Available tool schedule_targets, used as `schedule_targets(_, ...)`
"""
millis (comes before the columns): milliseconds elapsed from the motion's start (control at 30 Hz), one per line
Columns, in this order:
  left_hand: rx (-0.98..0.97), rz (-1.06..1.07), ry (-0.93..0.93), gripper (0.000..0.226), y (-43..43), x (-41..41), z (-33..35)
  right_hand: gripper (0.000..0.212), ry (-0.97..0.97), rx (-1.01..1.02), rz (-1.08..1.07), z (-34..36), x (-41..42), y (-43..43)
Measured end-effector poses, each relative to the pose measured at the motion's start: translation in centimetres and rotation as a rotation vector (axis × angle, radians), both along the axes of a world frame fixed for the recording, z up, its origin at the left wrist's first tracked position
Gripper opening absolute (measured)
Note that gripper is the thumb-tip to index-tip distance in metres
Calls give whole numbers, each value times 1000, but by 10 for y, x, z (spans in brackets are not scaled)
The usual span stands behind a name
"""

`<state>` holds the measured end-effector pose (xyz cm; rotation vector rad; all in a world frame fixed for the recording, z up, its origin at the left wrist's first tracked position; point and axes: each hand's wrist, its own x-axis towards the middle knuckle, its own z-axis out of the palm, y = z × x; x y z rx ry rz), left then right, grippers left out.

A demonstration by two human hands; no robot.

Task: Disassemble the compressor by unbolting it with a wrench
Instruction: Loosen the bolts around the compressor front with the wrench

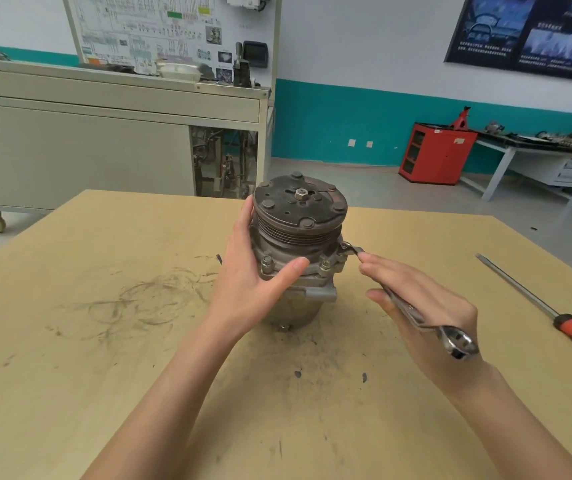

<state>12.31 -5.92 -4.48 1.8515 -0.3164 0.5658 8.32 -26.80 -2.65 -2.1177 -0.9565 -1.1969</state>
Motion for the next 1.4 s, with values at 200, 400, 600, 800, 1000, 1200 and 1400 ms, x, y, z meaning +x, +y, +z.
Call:
schedule_targets(200, -3, 1, -7, 107, 0, 1, -1, 32, -23, 2, -14, -4, -2, 5)
schedule_targets(400, 4, 7, -11, 106, 0, 0, -1, 31, -57, 28, -18, -3, 0, 11)
schedule_targets(600, 3, 13, -17, 108, 0, 1, -1, 27, -161, -13, -39, -2, 7, 19)
schedule_targets(800, 6, 10, -11, 107, 1, 0, -1, 28, -247, -20, -49, -12, 13, 21)
schedule_targets(1000, 12, 8, 12, 108, 1, -1, 0, 22, 81, 360, 152, -31, 6, 9)
schedule_targets(1200, 21, 9, 22, 103, 1, 0, 0, 23, 505, 921, 360, -32, 7, 12)
schedule_targets(1400, 19, 14, 20, 106, 0, 1, -1, 21, 719, 1131, 544, -9, 23, -6)
